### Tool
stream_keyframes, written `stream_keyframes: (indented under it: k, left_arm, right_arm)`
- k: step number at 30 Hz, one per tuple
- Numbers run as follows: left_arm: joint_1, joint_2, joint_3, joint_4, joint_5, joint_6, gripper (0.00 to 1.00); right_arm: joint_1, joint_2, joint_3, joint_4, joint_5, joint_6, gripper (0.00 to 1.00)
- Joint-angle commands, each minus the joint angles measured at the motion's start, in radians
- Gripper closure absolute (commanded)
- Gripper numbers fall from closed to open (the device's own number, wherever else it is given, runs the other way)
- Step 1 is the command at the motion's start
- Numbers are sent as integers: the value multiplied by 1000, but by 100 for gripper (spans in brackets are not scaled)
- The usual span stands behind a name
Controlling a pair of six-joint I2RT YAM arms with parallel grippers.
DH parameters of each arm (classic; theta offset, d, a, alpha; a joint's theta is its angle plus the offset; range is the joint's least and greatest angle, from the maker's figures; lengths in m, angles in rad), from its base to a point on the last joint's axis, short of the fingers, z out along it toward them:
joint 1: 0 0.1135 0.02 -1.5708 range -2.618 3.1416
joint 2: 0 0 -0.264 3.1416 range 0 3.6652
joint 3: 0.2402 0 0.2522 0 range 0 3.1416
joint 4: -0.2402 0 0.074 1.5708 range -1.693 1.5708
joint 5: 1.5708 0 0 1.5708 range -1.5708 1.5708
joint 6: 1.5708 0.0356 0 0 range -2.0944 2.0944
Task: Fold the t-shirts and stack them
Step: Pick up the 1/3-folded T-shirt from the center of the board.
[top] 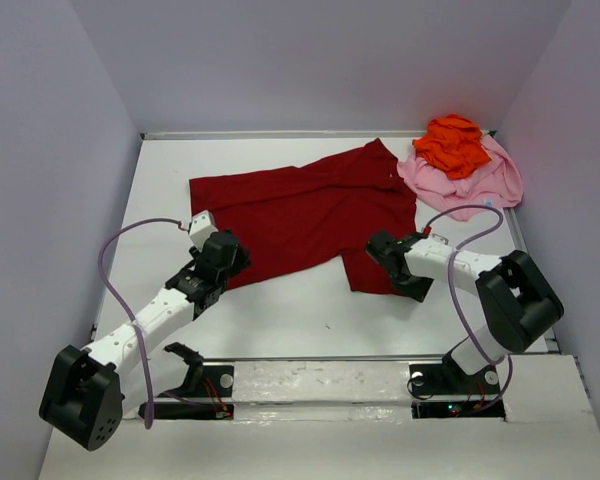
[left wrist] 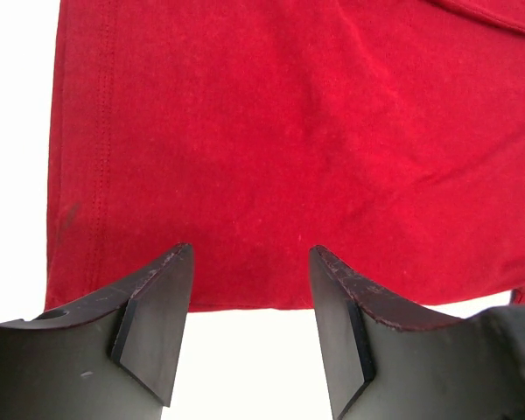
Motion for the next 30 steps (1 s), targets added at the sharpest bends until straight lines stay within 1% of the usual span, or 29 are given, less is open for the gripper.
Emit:
stream_keyframes:
  k: [1,9,17,19,20,21,22,26,30]
  left_arm:
    - [-4,-46,-36,25,-8,-13,35]
    - [-4,-55,-37,22,-5,-11,35]
    - [-4,-68,-37,25,3,-8,35]
    - [-6,-72,-37,27,3,-6,35]
    - [-6,-74,-37,28,4,-6,35]
    - [-4,-77,-35,28,4,-3,35]
    - [-6,-77,-37,28,6,-2,35]
    - [-4,-77,-37,30,9,1,35]
    - [-6,-71,-40,33,19,4,35]
  right_arm:
    - [2,22,51,-30,69,36,52]
    - [2,68,60,-7,47,10,52]
    - [2,110,34,28,-19,-22,54]
    - [2,97,19,41,-37,-29,56]
    - [2,90,9,47,-43,-32,58]
    - [2,61,-3,83,-63,-53,65]
    - [2,42,-17,97,-72,-58,67]
    - [2,-62,-103,180,-114,-75,69]
    - [2,-137,-158,219,-134,-85,69]
